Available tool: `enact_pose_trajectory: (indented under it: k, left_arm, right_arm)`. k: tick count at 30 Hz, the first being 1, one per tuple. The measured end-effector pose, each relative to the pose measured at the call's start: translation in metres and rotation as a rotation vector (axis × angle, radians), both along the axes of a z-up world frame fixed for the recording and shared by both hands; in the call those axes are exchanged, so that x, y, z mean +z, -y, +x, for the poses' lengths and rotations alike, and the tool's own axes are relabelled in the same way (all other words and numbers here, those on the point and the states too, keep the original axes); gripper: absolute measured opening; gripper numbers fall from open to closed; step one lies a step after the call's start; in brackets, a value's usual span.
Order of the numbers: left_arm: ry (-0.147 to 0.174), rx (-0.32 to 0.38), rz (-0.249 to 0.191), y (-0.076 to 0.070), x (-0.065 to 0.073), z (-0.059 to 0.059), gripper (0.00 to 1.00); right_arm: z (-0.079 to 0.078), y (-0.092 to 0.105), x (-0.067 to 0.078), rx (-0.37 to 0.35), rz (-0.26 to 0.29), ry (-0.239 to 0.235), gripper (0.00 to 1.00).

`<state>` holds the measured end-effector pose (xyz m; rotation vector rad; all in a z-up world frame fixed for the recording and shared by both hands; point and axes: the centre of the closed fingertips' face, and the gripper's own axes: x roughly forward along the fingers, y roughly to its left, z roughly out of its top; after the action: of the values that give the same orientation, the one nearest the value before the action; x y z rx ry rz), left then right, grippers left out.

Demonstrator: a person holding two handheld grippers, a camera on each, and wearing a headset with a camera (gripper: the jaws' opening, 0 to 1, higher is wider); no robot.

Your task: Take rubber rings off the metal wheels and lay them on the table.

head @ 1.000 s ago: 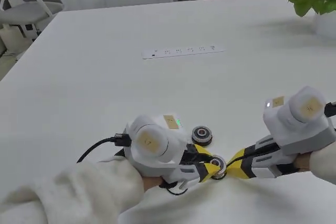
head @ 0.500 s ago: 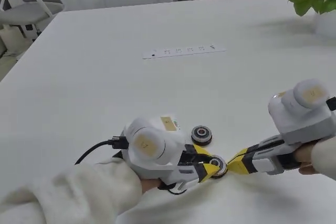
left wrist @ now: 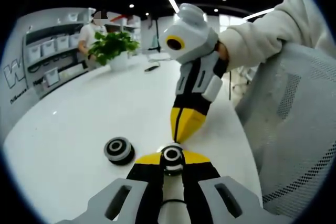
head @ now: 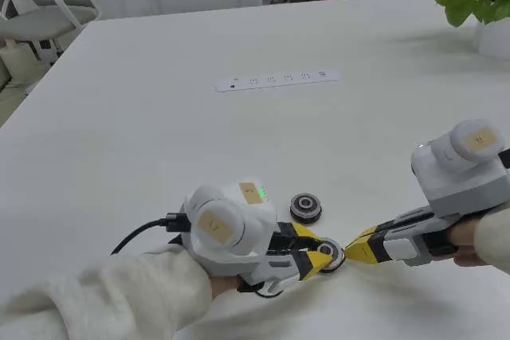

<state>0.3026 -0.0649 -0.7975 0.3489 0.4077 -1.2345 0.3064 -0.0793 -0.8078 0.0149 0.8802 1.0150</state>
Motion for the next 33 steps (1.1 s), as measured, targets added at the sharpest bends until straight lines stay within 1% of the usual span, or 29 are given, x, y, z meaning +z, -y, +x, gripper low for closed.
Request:
enact_pose_trajectory:
  k: [3, 4, 9, 11, 15, 23, 28, 33]
  left_arm:
    - [-0.003, 0.002, -0.005, 0.0, 0.0, 0.0, 0.13]
    - [-0.003, 0.002, -0.004, 0.0, 0.0, 0.0, 0.13]
    - [0.0, 0.004, -0.001, 0.0, 0.0, 0.0, 0.13]
    - [0.004, 0.005, -0.001, 0.0, 0.0, 0.0, 0.13]
    - [0.009, 0.005, 0.003, 0.0, 0.0, 0.0, 0.13]
    - [0.007, 0.008, 0.006, -0.001, 0.0, 0.0, 0.13]
    - [0.004, 0.008, 0.005, -0.001, -0.001, -0.001, 0.13]
    - [0.005, 0.008, 0.006, -0.001, -0.001, -0.001, 0.13]
  right_arm:
    - [0.0, -0.001, 0.004, -0.008, 0.016, 0.0, 0.0]
    - [0.0, -0.002, 0.003, -0.008, 0.019, 0.0, 0.0]
    - [-0.002, -0.004, 0.006, -0.006, 0.021, 0.004, 0.0]
    - [-0.004, -0.006, 0.007, 0.008, 0.016, 0.022, 0.0]
    - [-0.004, -0.008, 0.008, 0.015, 0.015, 0.031, 0.0]
    - [-0.004, -0.01, 0.009, 0.031, 0.01, 0.044, 0.0]
    - [-0.005, -0.011, 0.01, 0.033, 0.012, 0.035, 0.0]
    - [-0.005, -0.011, 0.011, 0.037, 0.014, 0.037, 0.0]
